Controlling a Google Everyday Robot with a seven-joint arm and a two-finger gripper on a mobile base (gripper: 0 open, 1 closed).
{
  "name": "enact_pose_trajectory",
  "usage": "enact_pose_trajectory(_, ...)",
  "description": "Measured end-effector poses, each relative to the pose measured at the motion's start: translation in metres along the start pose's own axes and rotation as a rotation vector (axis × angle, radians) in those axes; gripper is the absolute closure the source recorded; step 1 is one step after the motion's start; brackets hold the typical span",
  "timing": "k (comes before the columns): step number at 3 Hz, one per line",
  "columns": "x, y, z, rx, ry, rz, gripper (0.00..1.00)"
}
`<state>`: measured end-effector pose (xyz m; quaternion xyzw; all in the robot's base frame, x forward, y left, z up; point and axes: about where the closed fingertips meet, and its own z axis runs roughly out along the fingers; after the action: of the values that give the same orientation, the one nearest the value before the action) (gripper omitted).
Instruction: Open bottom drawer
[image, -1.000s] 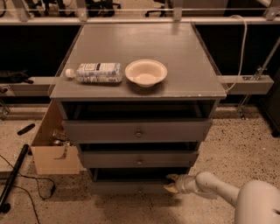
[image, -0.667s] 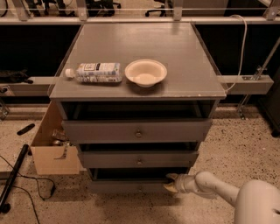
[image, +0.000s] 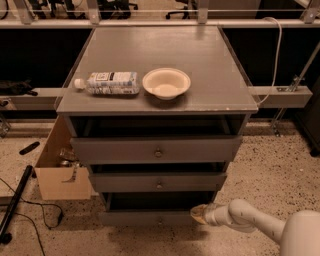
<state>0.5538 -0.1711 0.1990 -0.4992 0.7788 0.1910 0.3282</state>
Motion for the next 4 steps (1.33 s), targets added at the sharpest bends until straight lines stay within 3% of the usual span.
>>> enact_pose_trajectory(2, -0.0001, 0.0000, 0.0000, 0.000, 0.000, 0.000, 0.39)
enact_pose_trajectory(3, -0.0001, 0.0001, 0.0001, 0.000, 0.000, 0.000, 0.08)
enact_pose_trajectory(4, -0.0001, 0.0001, 0.0001, 0.000, 0.000, 0.000, 0.00)
